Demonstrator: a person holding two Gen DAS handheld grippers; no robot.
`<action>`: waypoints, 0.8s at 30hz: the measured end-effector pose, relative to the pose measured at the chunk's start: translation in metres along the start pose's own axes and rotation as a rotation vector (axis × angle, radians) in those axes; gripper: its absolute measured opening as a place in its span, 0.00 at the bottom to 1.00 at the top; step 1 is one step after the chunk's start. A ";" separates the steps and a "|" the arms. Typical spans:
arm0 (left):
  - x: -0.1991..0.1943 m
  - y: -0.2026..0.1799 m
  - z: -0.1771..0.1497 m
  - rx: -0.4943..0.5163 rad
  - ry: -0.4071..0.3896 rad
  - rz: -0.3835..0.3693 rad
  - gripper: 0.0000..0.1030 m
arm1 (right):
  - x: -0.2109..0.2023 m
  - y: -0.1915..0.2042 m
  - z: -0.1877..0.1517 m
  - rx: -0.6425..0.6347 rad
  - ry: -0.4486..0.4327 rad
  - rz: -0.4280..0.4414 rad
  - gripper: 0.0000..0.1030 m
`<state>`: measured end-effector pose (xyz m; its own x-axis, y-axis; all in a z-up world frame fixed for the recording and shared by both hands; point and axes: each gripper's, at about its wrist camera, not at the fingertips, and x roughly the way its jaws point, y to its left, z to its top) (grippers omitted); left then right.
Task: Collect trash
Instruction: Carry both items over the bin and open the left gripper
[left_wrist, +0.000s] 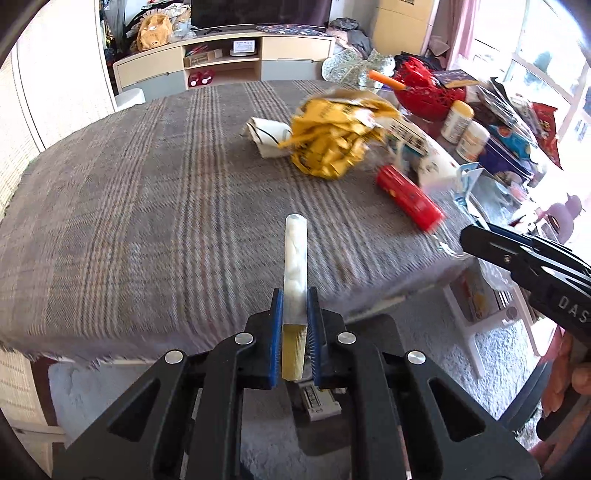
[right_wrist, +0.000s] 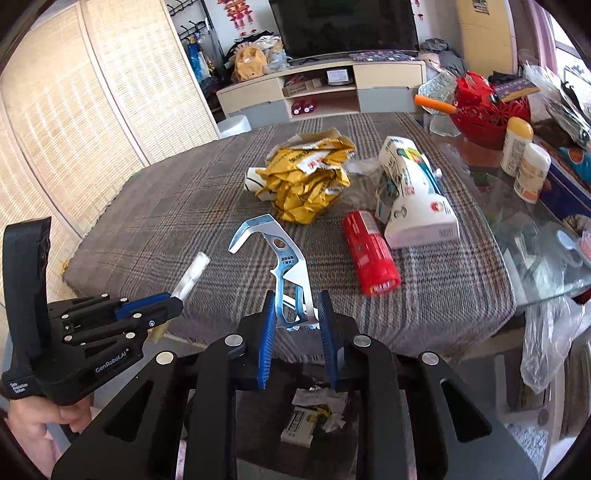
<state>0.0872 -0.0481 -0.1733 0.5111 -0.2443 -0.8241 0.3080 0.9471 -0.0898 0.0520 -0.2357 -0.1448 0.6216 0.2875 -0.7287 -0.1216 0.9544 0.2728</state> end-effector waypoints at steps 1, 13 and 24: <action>-0.001 -0.005 -0.007 0.003 0.004 -0.006 0.11 | -0.002 -0.003 -0.008 0.009 0.009 0.000 0.23; 0.039 -0.042 -0.100 -0.065 0.120 -0.096 0.11 | 0.022 -0.032 -0.094 0.101 0.158 -0.033 0.23; 0.100 -0.044 -0.140 -0.075 0.241 -0.101 0.11 | 0.074 -0.035 -0.136 0.162 0.279 -0.048 0.23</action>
<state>0.0126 -0.0850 -0.3305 0.2720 -0.2902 -0.9175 0.2824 0.9355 -0.2122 -0.0028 -0.2369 -0.2933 0.3847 0.2747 -0.8812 0.0414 0.9486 0.3138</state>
